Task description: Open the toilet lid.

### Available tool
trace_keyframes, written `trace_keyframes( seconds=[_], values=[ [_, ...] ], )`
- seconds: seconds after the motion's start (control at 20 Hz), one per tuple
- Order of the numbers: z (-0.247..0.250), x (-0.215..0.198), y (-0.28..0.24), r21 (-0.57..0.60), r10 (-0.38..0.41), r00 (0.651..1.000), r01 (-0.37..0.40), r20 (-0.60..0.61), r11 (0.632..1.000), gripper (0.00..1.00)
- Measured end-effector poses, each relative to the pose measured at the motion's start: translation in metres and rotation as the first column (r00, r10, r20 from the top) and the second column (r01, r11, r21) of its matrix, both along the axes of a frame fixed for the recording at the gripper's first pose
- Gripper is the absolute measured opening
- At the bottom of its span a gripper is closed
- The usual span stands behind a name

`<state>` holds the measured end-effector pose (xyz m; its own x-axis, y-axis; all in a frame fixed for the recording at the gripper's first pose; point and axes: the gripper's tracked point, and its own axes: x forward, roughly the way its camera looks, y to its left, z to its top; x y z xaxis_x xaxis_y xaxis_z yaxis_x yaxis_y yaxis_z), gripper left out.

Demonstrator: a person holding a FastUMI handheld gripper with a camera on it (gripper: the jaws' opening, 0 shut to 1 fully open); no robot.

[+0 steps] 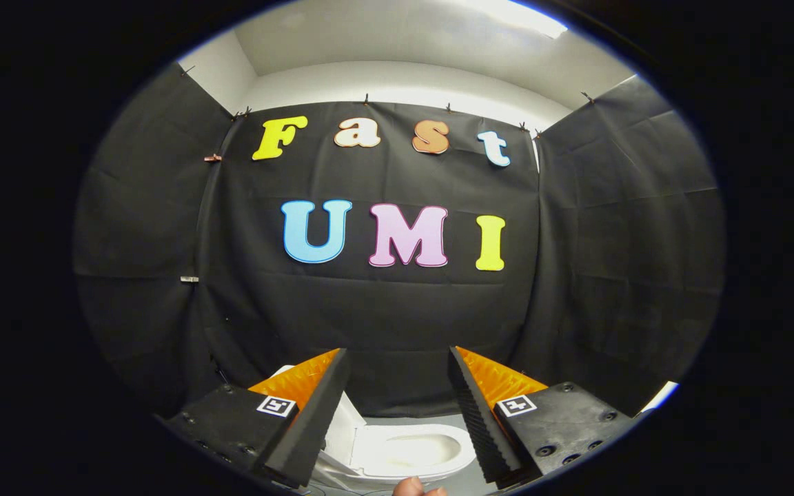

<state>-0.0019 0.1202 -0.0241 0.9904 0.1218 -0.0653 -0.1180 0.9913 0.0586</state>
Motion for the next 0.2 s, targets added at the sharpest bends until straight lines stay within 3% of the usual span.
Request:
trace_keyframes(
  seconds=[0.2],
  values=[
    [0.0002, 0.0003, 0.0006, -0.001, 0.0, 1.0, 0.0, 0.007, 1.0, 0.9]
  ],
)
